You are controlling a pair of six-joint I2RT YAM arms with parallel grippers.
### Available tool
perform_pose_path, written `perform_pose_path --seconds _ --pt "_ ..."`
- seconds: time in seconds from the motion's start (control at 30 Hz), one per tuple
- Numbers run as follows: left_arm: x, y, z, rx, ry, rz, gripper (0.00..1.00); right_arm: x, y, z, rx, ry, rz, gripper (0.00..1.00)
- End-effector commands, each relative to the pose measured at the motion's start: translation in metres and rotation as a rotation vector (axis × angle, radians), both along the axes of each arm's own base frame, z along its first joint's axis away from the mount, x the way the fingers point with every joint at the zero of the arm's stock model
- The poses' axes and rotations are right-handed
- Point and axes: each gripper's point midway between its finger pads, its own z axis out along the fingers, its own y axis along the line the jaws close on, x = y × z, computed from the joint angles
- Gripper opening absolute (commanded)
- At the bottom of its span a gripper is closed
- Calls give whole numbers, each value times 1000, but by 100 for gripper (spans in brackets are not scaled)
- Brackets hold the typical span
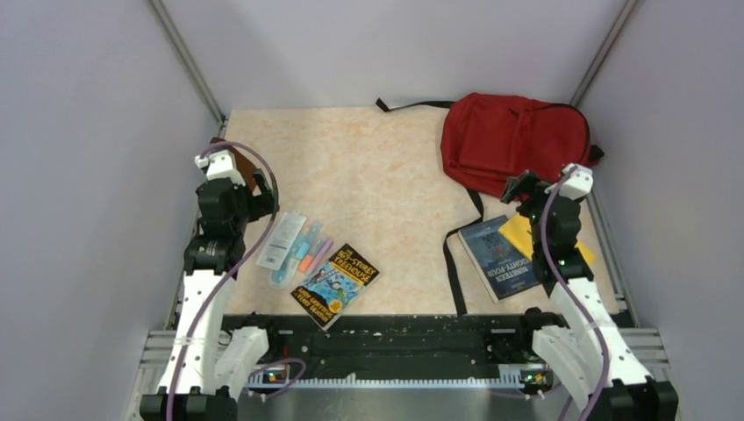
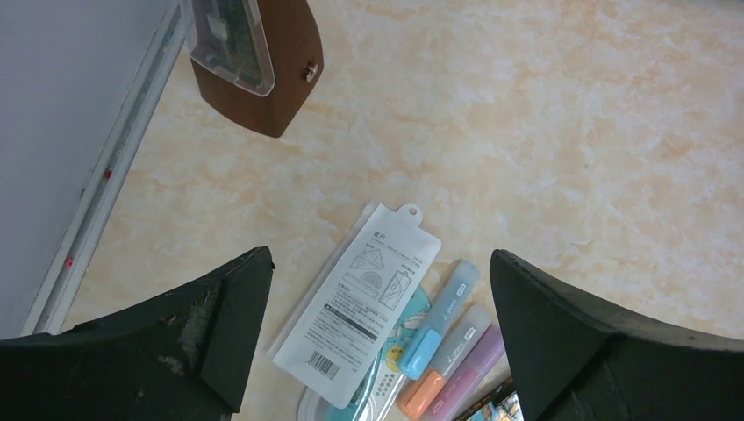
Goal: Pack the student bag
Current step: Pick up the student bag at the center of the board.
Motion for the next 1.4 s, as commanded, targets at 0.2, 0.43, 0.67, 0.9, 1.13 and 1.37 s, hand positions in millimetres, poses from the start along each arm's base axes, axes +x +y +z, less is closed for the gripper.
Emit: perform_pose_path --seconds 0.2,0.43,0.67,0.9,1.13,1.37 --pt "4 -11 7 -39 -4 -55 98 46 -11 -29 -78 349 -74 98" --pt "4 -21 8 -61 -11 -102 98 89 -21 -67 -151 560 -134 95" --pt "3 -35 12 -93 -29 -176 98 137 -39 -107 -137 682 -147 90" --pt "3 -41 15 -110 -43 -207 97 183 -37 -126 -172 708 -44 87" --pt "3 -41 13 -109 -40 -208 97 218 -62 -146 -131 738 -40 73" --pt "5 -41 8 -110 -22 -208 97 226 -52 -155 -91 776 42 0"
